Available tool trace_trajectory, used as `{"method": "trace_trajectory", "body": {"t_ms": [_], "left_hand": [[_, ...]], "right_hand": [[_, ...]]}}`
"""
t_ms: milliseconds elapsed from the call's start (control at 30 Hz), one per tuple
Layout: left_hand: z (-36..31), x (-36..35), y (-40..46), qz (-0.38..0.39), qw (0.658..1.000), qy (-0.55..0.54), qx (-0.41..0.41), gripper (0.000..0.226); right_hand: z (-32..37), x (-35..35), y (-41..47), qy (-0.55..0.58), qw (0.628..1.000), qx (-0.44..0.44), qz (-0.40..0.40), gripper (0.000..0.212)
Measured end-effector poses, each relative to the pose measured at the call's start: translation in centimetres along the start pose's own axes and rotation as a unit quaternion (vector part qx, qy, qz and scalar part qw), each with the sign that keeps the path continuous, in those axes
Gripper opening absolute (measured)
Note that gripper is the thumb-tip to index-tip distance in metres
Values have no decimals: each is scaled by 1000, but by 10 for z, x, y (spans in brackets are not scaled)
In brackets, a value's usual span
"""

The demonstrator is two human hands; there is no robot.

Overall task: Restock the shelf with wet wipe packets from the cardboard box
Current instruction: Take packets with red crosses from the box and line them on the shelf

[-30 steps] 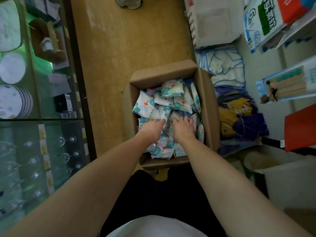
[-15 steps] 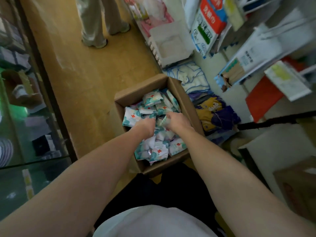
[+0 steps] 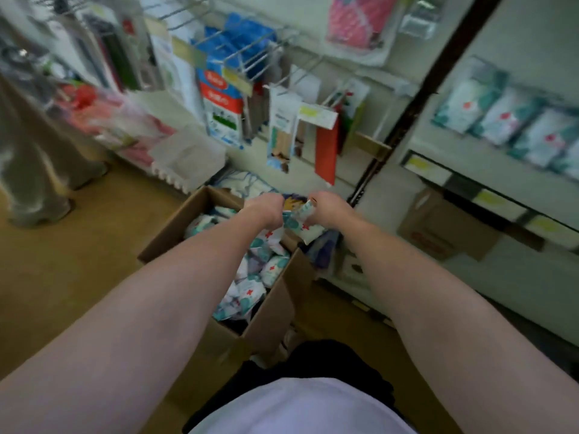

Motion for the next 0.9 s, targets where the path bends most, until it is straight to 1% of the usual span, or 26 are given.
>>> {"method": "trace_trajectory", "body": {"t_ms": [100, 200, 267, 367, 533, 633, 733, 800, 900], "left_hand": [[-45, 17, -9, -18, 998, 20, -50, 23], [-94, 30, -22, -15, 993, 35, -108, 14], [-127, 37, -30, -15, 990, 33, -139, 14], [-174, 44, -39, -12, 985, 21, -170, 26], [-246, 61, -49, -11, 975, 26, -219, 42], [-290, 77, -57, -30, 970, 35, -241, 53], [-336, 93, -69, -53, 964, 31, -257, 63], [-367, 99, -77, -61, 959, 50, -273, 59], [-409, 104, -87, -77, 955, 80, -276, 49]], "right_hand": [[-29, 31, -41, 6, 998, -42, -39, 36], [-61, 56, -80, 53, 992, -84, -78, 35], [-85, 71, -106, 83, 985, -114, -104, 36], [-117, 91, -141, 117, 973, -140, -145, 41], [-167, 124, -188, 140, 955, -174, -198, 41], [-199, 146, -216, 151, 944, -186, -225, 43], [-233, 165, -244, 159, 936, -201, -242, 53], [-258, 177, -260, 171, 929, -207, -253, 58], [-294, 195, -284, 182, 918, -213, -280, 59]]}}
Point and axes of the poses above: each hand's wrist, its own y-axis towards the middle knuckle, its own x-axis out of the back of the hand, z = x × y, the point moved 9 cm from there along y, towards the middle knuckle, and after that the axes turned 4 degrees about x, right-handed, at the moved point
